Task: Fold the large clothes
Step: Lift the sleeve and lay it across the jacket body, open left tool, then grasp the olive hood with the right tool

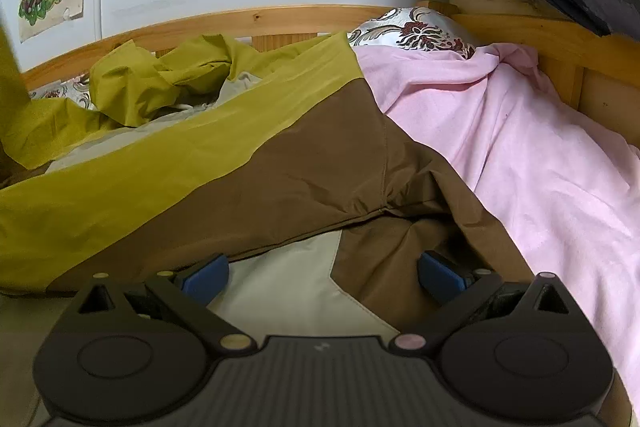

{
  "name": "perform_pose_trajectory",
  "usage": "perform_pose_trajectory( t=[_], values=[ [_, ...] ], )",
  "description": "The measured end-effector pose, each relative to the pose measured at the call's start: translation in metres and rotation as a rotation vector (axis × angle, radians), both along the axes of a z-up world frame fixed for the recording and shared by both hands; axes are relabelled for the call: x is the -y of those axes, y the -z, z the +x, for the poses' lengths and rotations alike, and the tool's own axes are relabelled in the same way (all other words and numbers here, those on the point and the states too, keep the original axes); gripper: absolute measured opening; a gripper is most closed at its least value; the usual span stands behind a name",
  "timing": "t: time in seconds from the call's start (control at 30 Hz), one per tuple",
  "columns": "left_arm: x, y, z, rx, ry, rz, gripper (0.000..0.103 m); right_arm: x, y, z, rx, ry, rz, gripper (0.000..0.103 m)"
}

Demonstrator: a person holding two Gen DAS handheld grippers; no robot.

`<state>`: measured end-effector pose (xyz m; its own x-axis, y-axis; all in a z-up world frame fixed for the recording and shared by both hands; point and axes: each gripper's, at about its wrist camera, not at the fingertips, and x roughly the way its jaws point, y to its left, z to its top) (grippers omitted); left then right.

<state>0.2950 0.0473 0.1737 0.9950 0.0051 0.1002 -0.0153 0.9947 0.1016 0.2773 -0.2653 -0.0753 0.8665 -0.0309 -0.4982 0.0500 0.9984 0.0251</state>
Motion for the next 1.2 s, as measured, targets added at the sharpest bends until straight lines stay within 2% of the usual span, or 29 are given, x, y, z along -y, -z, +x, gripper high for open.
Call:
perform_pose_trajectory(
  t=[0.07,0.2,0.3,0.37,0.43,0.5,0.57,0.63,0.67,0.7,0.77,0.83,0.9,0.97,1.07,1.2],
  values=[
    [0.029,0.011,-0.001,-0.049,0.136,-0.012,0.007,0.003,-0.001,-0.002,0.009,0.001,0.021,0.103],
    [0.074,0.054,0.004,-0.19,0.335,-0.054,0.006,0.014,-0.006,-0.013,0.062,0.028,0.083,0.103],
    [0.092,0.094,0.019,-0.337,0.44,-0.091,0.006,0.027,-0.012,-0.025,0.124,0.086,0.135,0.103],
    [0.107,0.123,0.023,-0.423,0.51,-0.065,0.006,0.036,-0.014,-0.031,0.153,0.13,0.154,0.103],
    [0.119,0.149,0.027,-0.524,0.56,-0.04,0.01,0.044,-0.016,-0.035,0.173,0.16,0.175,0.103],
    [0.125,0.167,0.025,-0.629,0.61,-0.052,0.016,0.048,-0.016,-0.037,0.185,0.17,0.192,0.103],
    [0.124,0.178,0.022,-0.695,0.665,-0.061,0.03,0.048,-0.017,-0.039,0.197,0.172,0.192,0.103],
    [0.119,0.18,0.015,-0.719,0.71,-0.061,0.064,0.048,-0.017,-0.039,0.207,0.172,0.188,0.103],
    [0.115,0.178,0.009,-0.714,0.717,-0.061,0.071,0.048,-0.017,-0.04,0.215,0.173,0.188,0.103],
    [0.11,0.176,0.005,-0.699,0.719,-0.059,0.077,0.048,-0.017,-0.041,0.225,0.175,0.189,0.103],
    [0.1,0.17,-0.002,-0.683,0.723,-0.043,0.081,0.046,-0.02,-0.046,0.264,0.18,0.181,0.103],
    [0.088,0.157,-0.001,-0.672,0.692,-0.049,0.091,0.044,-0.026,-0.051,0.319,0.177,0.155,0.103],
    [0.075,0.147,0.004,-0.649,0.632,-0.067,0.097,0.04,-0.036,-0.053,0.372,0.16,0.112,0.103],
    [0.061,0.142,0.012,-0.634,0.538,-0.07,0.098,0.034,-0.042,-0.05,0.385,0.119,0.075,0.103],
    [0.045,0.153,0.038,-0.63,0.309,-0.039,0.098,0.019,-0.043,-0.042,0.338,0.038,0.027,0.103],
    [0.017,0.179,0.079,-0.63,0.127,-0.056,0.098,-0.004,-0.026,-0.027,0.209,-0.051,-0.057,0.103]
  ],
)
